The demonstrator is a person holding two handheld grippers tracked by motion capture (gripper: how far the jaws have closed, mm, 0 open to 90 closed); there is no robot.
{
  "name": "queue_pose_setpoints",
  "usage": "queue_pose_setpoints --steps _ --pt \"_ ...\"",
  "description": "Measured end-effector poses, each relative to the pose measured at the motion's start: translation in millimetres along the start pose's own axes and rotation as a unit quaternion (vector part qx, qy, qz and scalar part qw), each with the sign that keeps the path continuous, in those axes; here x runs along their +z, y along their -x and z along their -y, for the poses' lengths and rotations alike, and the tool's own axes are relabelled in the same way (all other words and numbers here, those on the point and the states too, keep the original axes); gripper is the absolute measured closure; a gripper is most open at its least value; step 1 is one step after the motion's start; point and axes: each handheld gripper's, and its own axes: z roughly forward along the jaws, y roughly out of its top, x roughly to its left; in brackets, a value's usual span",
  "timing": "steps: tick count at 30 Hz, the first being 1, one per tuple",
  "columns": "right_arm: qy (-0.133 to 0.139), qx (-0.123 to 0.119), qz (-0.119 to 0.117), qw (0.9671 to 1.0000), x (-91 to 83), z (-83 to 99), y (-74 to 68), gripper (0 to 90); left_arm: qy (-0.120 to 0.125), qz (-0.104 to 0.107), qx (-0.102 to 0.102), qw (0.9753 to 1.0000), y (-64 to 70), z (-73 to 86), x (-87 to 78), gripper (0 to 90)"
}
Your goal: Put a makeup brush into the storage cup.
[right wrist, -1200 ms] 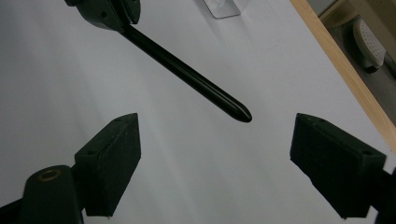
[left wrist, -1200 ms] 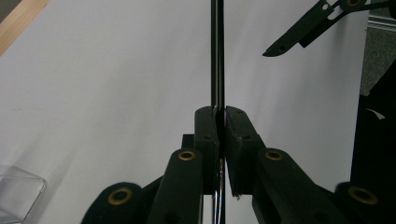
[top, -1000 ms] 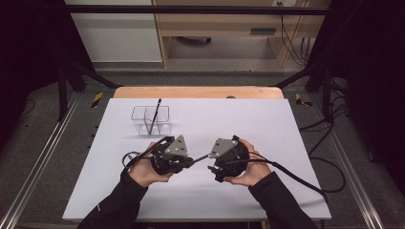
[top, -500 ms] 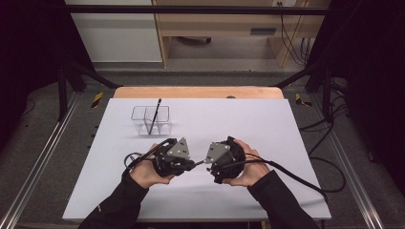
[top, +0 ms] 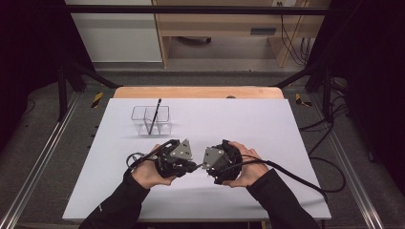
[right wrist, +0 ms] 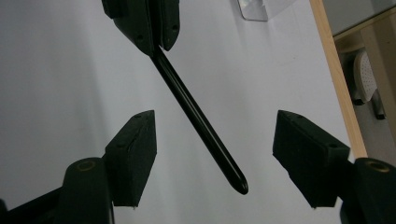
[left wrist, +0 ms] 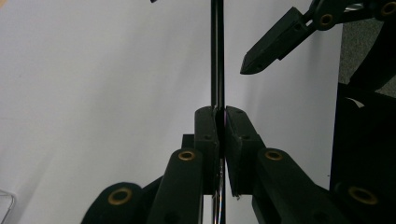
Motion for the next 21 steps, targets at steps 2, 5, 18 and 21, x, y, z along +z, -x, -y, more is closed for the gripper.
queue_pose_setpoints --steps 2,5,18,21 --pt "-0.003 -0.005 -0.003 1.0000 1.2 -0.3 -0.9 34.3 0.000 0.001 -0.002 1.0000 0.6 -0.3 0.7 83.4" --pt "-0.005 -0.018 -0.002 0.9998 2.6 -0.6 -1.9 36.2 -0.001 0.004 -0.001 1.0000 1.2 -0.8 1.8 83.4" --pt "-0.001 -0.052 -0.001 0.9987 4.5 -4.0 -5.1 45.7 -0.006 0.012 0.004 0.9999 1.0 -4.4 4.0 83.4" --pt "0.003 -0.059 -0.002 0.9983 4.7 -4.8 -5.5 49.5 -0.005 0.013 0.003 0.9999 0.5 -5.1 4.4 83.4"
